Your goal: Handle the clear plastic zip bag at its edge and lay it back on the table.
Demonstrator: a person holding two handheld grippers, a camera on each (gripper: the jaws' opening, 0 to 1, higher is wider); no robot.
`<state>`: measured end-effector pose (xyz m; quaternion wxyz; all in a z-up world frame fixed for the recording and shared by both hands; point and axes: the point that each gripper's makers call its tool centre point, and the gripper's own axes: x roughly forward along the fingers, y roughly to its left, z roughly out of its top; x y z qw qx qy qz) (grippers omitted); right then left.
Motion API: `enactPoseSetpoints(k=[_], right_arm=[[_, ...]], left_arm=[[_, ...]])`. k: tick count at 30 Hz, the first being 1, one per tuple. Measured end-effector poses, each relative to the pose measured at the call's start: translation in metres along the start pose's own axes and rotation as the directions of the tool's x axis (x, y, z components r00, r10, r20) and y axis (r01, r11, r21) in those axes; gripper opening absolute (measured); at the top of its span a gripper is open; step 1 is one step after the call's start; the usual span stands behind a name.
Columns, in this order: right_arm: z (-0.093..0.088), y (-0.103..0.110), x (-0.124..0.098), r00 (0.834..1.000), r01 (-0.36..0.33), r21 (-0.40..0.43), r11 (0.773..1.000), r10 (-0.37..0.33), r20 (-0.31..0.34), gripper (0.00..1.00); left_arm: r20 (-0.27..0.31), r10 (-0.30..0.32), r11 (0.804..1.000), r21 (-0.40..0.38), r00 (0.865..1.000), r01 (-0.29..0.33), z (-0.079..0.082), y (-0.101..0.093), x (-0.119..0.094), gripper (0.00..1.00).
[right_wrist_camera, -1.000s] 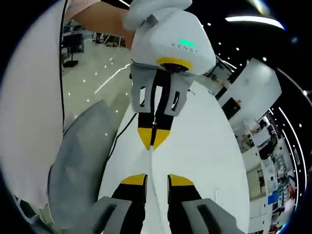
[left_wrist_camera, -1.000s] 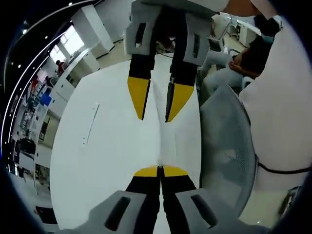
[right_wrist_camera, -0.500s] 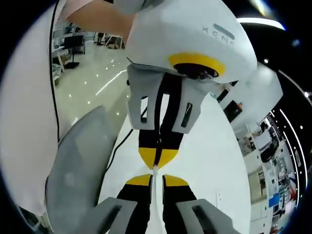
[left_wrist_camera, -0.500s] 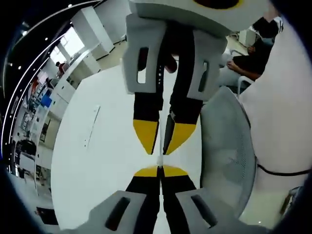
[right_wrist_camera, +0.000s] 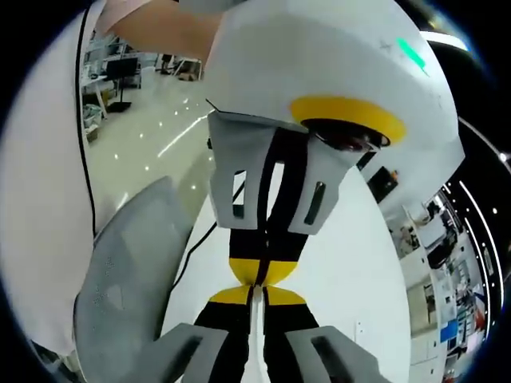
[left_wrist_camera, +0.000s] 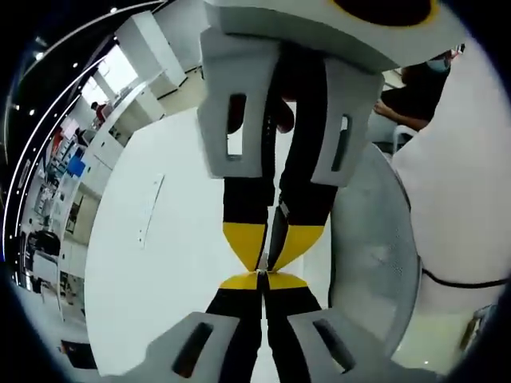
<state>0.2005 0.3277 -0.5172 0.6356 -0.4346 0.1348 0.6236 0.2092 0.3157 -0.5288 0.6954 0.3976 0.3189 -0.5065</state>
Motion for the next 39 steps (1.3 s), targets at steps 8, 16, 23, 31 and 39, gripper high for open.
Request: enactPoseSetpoints(k=[8, 16, 23, 31, 39], right_arm=[[0.0001, 0.0008, 0.0005, 1.000, -0.006, -0.003, 1.000, 0.006, -0.011, 0.01], [0.0000, 0.0009, 0.0001, 0.999, -0.006, -0.014, 1.000, 0.006, -0.032, 0.00], [0.0001, 0.0012, 0.0002, 0.999, -0.011, -0.027, 1.000, 0.009, -0.051, 0.00], [-0.0001, 0.0014, -0.0009, 0.998, -0.011, -0.036, 0.999, 0.009, -0.065, 0.00], [-0.0045, 0.0023, -0.0039, 0.997, -0.010, -0.027, 1.000, 0.008, -0.075, 0.00]], left_arm=[[0.001, 0.004, 1.000, 0.001, 1.000, -0.004, -0.0005, 0.0006, 0.0003, 0.00], [0.011, 0.013, 1.000, -0.003, 1.000, -0.013, 0.0003, 0.0005, 0.0002, 0.00], [0.015, 0.013, 1.000, 0.001, 1.000, -0.013, 0.0010, 0.0008, -0.0001, 0.00], [0.020, 0.017, 1.000, 0.007, 1.000, -0.017, 0.0011, 0.0004, -0.0006, 0.00], [0.018, 0.021, 1.000, 0.018, 1.000, -0.021, 0.0014, -0.0013, -0.0014, 0.00]])
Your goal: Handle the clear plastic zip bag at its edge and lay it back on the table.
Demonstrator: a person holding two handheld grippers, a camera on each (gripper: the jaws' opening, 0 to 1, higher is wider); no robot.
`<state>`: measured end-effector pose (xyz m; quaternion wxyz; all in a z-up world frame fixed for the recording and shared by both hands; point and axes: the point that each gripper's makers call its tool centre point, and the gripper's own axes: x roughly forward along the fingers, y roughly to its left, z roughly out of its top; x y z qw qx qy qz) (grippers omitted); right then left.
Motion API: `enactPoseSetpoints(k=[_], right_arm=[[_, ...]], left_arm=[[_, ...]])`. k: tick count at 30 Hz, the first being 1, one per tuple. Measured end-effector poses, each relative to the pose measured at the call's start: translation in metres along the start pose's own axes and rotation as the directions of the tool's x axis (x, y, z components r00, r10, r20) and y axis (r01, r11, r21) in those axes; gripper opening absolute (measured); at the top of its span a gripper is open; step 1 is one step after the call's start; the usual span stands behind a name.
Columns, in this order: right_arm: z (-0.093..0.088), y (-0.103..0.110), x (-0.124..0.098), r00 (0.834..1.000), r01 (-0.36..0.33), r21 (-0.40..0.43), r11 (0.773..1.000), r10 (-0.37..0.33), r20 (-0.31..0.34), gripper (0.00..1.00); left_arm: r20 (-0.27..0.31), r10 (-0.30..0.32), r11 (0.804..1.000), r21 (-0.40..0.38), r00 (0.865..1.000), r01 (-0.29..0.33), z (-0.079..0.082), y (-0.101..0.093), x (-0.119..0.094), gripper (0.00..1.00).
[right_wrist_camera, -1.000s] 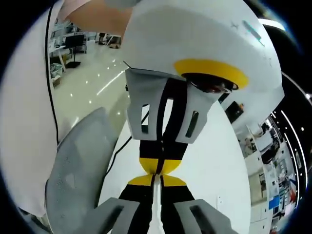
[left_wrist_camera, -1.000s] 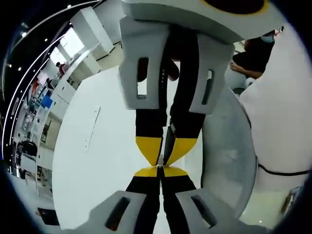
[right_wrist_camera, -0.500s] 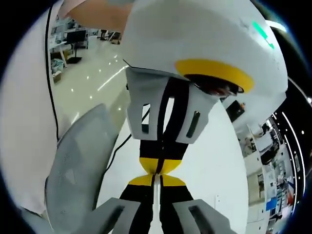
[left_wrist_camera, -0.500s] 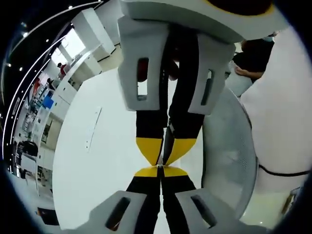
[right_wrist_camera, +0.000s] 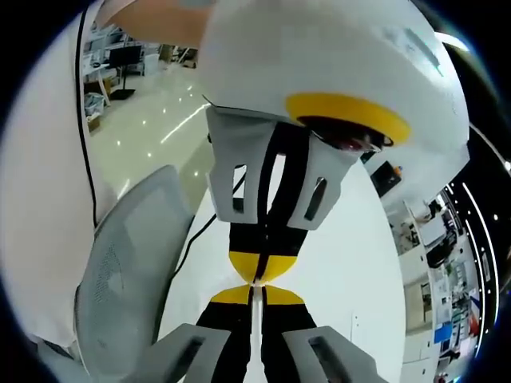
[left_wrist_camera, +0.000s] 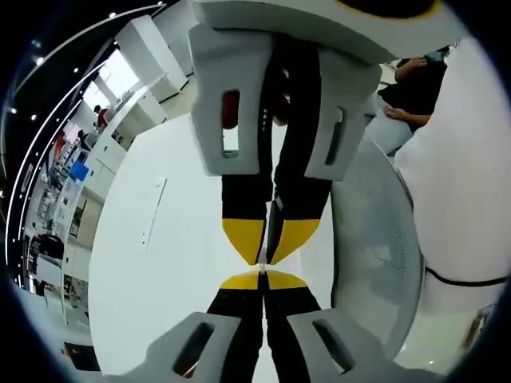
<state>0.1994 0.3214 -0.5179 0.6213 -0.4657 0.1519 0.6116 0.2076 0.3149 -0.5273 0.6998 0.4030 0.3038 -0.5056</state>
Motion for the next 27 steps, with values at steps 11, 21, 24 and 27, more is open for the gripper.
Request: enactPoseSetpoints(k=[11, 21, 24, 27], right_arm=[[-0.012, -0.001, -0.004, 1.000, 0.002, 0.020, 1.000, -0.002, -0.024, 0.00], [-0.017, 0.000, -0.004, 1.000, 0.003, 0.033, 0.999, -0.002, -0.024, 0.00], [-0.016, 0.002, -0.004, 1.000, -0.003, 0.028, 1.000, 0.003, -0.019, 0.01], [-0.015, 0.004, -0.001, 1.000, -0.008, 0.031, 0.999, 0.009, -0.017, 0.03]], left_arm=[[-0.005, 0.002, 1.000, -0.005, 1.000, -0.002, -0.005, 0.002, -0.001, 0.00], [-0.015, 0.005, 1.000, 0.016, 1.000, -0.005, -0.006, 0.002, 0.001, 0.00], [-0.009, 0.002, 1.000, 0.012, 1.000, -0.002, -0.005, 0.003, 0.001, 0.00], [-0.004, 0.002, 1.000, 0.014, 1.000, -0.002, -0.004, 0.004, 0.002, 0.00]])
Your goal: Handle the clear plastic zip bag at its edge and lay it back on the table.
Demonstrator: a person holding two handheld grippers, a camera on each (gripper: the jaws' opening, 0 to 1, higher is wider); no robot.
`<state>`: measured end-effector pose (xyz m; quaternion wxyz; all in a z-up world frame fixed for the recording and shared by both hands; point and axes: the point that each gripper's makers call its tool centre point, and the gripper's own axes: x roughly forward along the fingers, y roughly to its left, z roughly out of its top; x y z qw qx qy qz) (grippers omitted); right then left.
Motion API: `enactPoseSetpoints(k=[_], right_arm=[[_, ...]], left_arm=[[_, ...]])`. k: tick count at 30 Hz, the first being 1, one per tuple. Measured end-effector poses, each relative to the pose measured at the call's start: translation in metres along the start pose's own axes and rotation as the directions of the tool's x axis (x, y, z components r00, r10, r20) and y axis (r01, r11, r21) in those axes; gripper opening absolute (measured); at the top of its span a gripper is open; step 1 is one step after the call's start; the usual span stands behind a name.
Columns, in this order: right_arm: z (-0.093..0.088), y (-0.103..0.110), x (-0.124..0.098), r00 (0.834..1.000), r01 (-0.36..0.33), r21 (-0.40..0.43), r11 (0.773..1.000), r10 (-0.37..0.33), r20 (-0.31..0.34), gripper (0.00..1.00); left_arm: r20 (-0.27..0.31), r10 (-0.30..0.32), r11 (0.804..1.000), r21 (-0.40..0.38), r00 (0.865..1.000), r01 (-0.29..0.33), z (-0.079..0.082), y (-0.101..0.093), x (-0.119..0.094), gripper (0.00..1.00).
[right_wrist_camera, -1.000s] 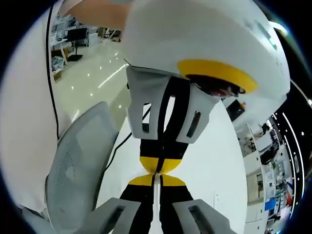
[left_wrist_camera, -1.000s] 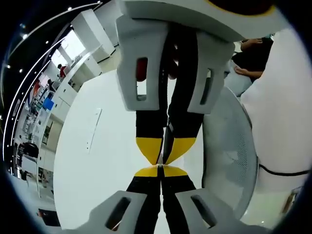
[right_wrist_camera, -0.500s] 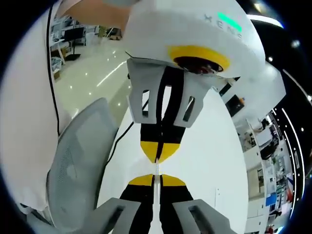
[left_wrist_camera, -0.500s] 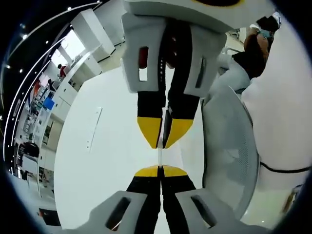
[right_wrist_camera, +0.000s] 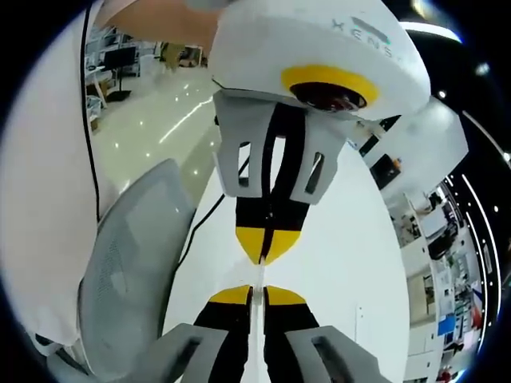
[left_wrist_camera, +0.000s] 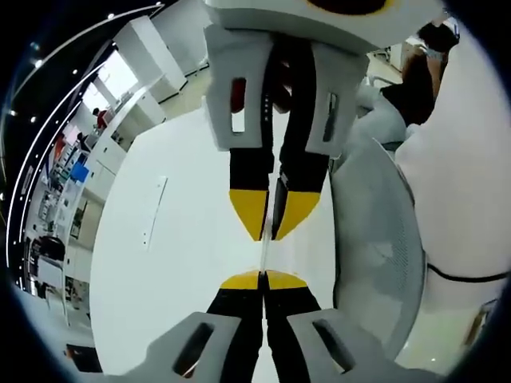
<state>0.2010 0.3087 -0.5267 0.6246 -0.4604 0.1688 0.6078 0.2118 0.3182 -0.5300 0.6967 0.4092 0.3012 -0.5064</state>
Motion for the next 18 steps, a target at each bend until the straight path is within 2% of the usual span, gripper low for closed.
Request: enactPoseSetpoints(k=[6, 16, 18], right_arm=[[0.0037, -0.0004, 0.0019, 1.000, -0.002, 0.015, 1.000, 0.002, 0.009, 0.06], [0.0036, -0.0009, 0.0045, 1.000, -0.012, 0.054, 0.998, 0.011, 0.012, 0.04], [0.0042, -0.0002, 0.0047, 1.000, -0.015, 0.057, 0.998, 0.014, 0.017, 0.01]], left_arm=[[0.004, -0.003, 1.000, -0.003, 1.000, 0.003, 0.0026, -0.0007, -0.0001, 0.00], [0.002, -0.005, 1.000, -0.011, 1.000, 0.005, 0.0027, -0.0033, -0.0010, 0.00], [0.002, -0.008, 1.000, -0.013, 1.000, 0.008, 0.0028, -0.0047, -0.0011, 0.00]])
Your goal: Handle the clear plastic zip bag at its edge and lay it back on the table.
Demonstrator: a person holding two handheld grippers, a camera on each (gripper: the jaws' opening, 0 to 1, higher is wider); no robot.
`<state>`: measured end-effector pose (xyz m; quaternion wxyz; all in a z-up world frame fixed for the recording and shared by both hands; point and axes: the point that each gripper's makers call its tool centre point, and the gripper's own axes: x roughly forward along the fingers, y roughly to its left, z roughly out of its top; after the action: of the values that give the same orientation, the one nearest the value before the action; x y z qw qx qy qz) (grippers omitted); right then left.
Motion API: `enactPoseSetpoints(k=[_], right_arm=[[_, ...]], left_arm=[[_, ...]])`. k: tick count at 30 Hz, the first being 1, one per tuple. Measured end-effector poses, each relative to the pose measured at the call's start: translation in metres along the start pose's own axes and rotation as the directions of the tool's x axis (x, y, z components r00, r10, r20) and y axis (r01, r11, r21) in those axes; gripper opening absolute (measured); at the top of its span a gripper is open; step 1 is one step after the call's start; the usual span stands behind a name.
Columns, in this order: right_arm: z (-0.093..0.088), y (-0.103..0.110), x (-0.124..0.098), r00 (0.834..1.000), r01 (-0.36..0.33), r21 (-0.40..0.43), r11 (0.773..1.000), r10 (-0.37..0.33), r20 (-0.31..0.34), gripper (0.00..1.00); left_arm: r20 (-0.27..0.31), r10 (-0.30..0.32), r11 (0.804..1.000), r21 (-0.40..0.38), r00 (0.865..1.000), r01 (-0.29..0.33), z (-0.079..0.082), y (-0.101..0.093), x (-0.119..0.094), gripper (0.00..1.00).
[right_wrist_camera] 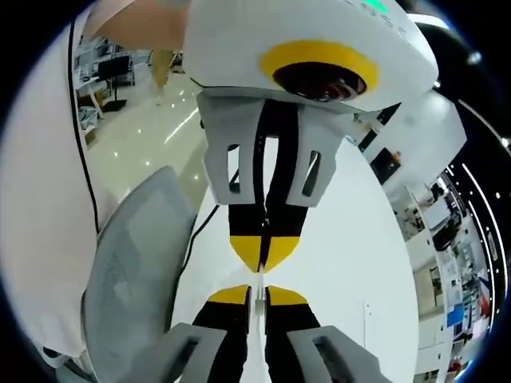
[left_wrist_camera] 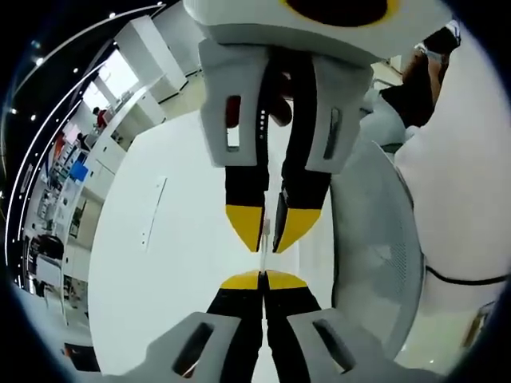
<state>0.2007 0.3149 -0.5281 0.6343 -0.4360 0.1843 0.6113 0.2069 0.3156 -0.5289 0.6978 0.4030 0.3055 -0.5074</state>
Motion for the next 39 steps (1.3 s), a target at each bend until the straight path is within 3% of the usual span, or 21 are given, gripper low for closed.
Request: enactPoseSetpoints(k=[17, 39], right_arm=[[-0.004, 0.000, -0.003, 1.000, 0.005, 0.011, 1.000, -0.005, -0.018, 0.00], [-0.025, -0.004, -0.017, 0.998, 0.006, 0.022, 1.000, -0.005, -0.063, 0.00]], left_arm=[[0.014, -0.003, 1.000, -0.003, 1.000, 0.003, 0.003, 0.000, 0.002, 0.00], [0.022, 0.008, 1.000, -0.009, 1.000, -0.008, -0.001, 0.005, 0.000, 0.00]])
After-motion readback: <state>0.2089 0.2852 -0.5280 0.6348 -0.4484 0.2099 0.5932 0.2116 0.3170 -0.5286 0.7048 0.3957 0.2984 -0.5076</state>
